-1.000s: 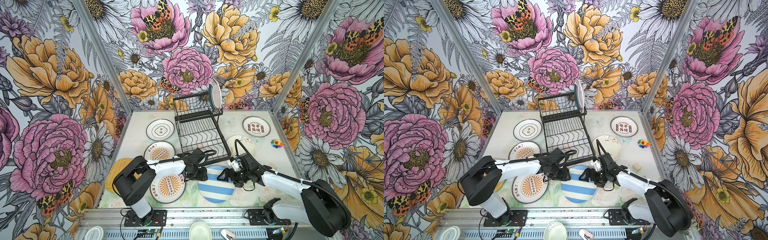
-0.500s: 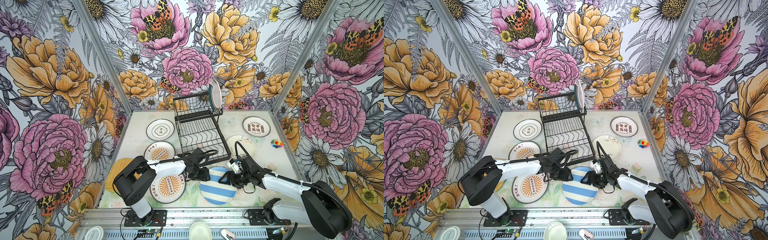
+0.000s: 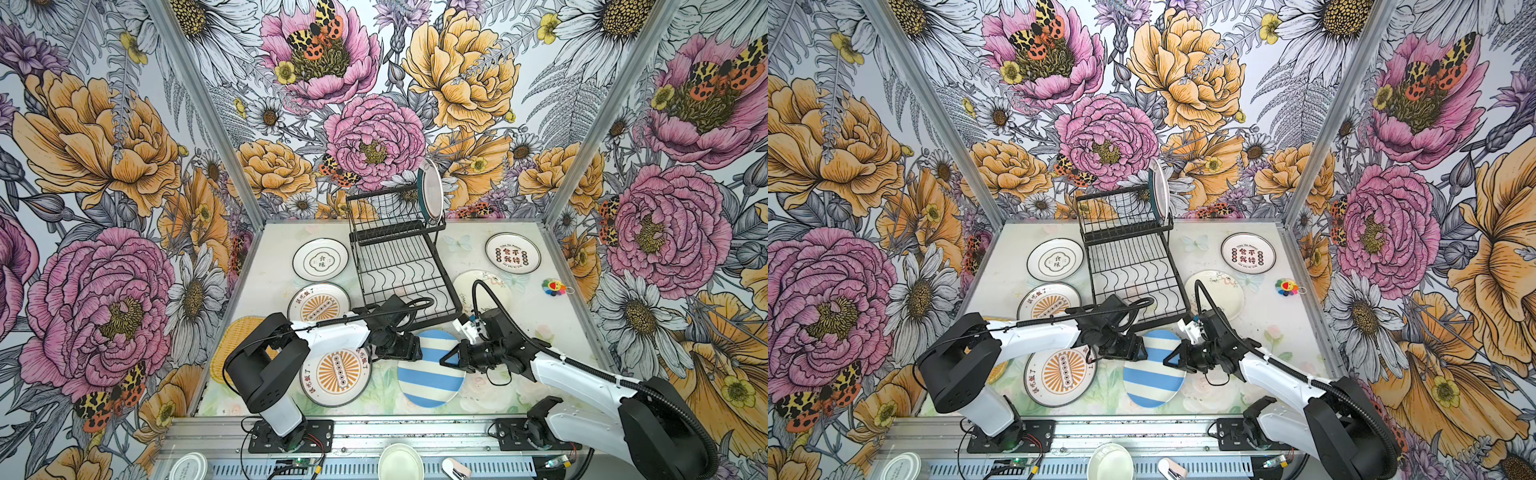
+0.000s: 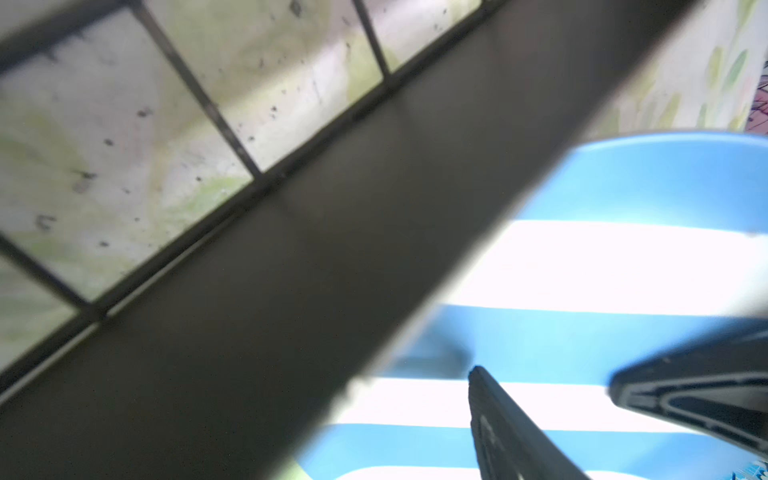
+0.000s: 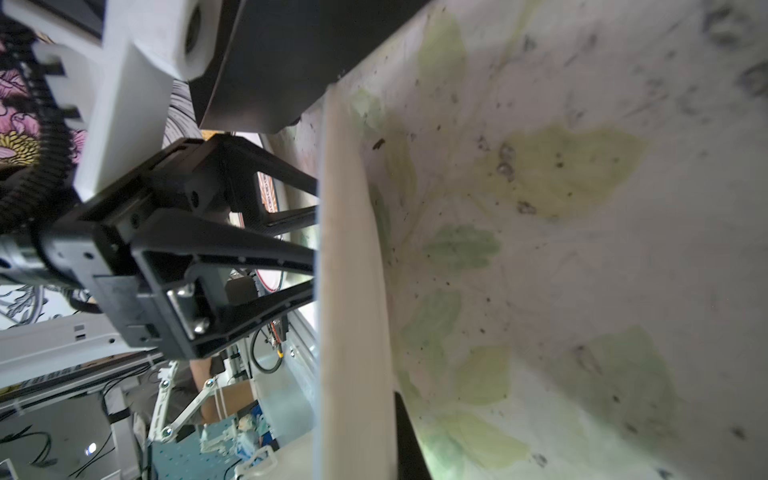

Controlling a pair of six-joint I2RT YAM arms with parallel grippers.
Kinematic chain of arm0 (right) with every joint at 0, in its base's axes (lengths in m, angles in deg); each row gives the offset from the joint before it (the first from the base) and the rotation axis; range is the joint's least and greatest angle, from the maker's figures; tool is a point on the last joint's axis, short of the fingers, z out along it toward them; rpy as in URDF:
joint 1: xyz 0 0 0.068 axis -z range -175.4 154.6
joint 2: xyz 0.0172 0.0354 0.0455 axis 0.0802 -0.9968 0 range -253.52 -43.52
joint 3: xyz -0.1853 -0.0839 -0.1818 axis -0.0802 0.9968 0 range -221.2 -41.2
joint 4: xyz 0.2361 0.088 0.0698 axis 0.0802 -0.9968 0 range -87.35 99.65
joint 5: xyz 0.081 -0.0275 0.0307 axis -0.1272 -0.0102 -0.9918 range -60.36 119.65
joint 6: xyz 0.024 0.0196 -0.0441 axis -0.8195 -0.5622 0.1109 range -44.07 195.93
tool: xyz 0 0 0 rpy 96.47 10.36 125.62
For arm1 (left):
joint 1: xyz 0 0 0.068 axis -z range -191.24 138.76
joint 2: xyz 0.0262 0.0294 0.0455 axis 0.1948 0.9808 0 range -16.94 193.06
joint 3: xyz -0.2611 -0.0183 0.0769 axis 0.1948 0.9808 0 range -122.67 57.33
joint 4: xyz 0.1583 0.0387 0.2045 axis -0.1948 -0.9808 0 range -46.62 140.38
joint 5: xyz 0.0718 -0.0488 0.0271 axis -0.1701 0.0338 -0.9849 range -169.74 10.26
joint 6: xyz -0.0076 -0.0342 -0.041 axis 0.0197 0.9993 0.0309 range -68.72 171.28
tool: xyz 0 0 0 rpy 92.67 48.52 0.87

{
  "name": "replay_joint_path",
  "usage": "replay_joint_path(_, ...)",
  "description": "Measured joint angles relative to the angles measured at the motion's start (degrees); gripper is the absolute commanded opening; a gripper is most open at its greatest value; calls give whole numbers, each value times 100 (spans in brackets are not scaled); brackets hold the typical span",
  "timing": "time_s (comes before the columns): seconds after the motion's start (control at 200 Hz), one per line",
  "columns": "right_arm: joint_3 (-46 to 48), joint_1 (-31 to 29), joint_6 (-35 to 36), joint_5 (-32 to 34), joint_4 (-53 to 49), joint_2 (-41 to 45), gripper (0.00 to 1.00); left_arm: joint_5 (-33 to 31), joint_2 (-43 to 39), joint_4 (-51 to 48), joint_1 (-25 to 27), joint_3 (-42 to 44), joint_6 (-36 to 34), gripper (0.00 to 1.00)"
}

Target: Load the plates into the dish rack

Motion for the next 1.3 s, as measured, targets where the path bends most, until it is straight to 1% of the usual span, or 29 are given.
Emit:
replay_joint_path(0.15,-55,-2,13,199,-479,367,0,20,-501,125,-81,63,87,82)
replay_joint_path(0.35,-520,-4,114,763,-1792,1091,0,13,-1058,177,-275,181,205,88)
replay_joint_path(0.515,-1480,-4,282,1285,-2900,1580,0,-42,-1480,166,-463,267,278,91)
replay_joint_path(0.63,-2441,-35,496,1698,-3532,1613,0,-168,-1775,140,-634,267,323,92)
replay_joint_path(0.781,-3797,-44,905,2354,-4153,1268,0,-295,-2037,131,-881,267,356,93)
replay_joint_path(0.941,-5263,-44,1456,3136,-4533,485,0,-378,-2212,133,-1121,330,365,94)
replay_joint_path(1.201,-7342,-114,2555,4360,-4634,-879,0,-494,-2358,107,-1235,485,409,96)
replay_joint_path(1.301,-7893,-151,2933,4754,-4568,-1309,0,-509,-2426,83,-1283,525,409,96)
